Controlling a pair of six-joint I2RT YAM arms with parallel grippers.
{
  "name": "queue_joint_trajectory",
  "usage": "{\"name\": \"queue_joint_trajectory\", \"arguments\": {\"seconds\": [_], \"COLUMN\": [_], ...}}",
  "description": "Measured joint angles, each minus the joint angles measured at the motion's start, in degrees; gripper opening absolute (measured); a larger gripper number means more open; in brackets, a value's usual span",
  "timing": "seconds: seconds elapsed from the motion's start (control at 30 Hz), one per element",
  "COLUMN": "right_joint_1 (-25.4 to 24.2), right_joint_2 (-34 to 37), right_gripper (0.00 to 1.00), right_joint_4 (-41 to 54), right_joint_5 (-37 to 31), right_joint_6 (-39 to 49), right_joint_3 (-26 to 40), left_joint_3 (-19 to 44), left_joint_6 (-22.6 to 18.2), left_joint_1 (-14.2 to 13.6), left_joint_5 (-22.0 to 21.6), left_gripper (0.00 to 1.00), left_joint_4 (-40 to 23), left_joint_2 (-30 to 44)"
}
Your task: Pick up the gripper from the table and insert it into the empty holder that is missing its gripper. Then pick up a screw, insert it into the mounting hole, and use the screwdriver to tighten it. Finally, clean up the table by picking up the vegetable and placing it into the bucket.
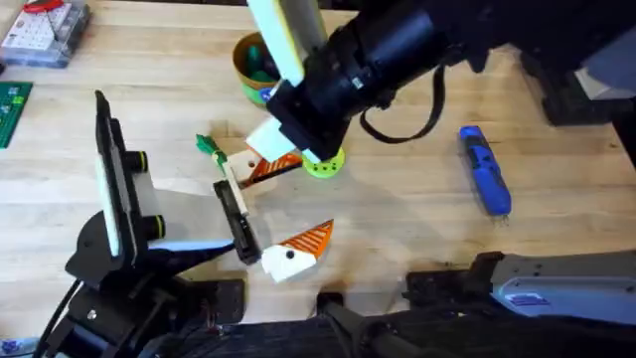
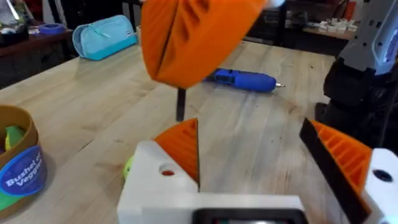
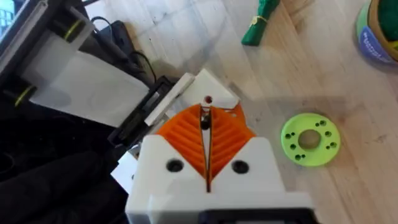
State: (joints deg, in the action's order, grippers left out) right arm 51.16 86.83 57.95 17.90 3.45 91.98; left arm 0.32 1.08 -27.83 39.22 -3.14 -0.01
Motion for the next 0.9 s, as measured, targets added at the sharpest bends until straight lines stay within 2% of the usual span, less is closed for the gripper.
{"name": "queue_joint_trajectory", "arguments": {"seconds": [0.9], "right_joint_1": [1.5], "right_joint_2": [4.2], "right_gripper": [0.008], "right_joint_4": [-0.7], "right_joint_5": [0.4], "right_joint_6": [0.0], "right_joint_3": [0.0], "left_joint_3": [0.0], "left_joint_6": [0.1], "left_joint_1": [0.0], "left_joint_5": [0.0], "left_gripper": [0.990], "left_joint_4": [0.0], "left_joint_2": [0.0]}}
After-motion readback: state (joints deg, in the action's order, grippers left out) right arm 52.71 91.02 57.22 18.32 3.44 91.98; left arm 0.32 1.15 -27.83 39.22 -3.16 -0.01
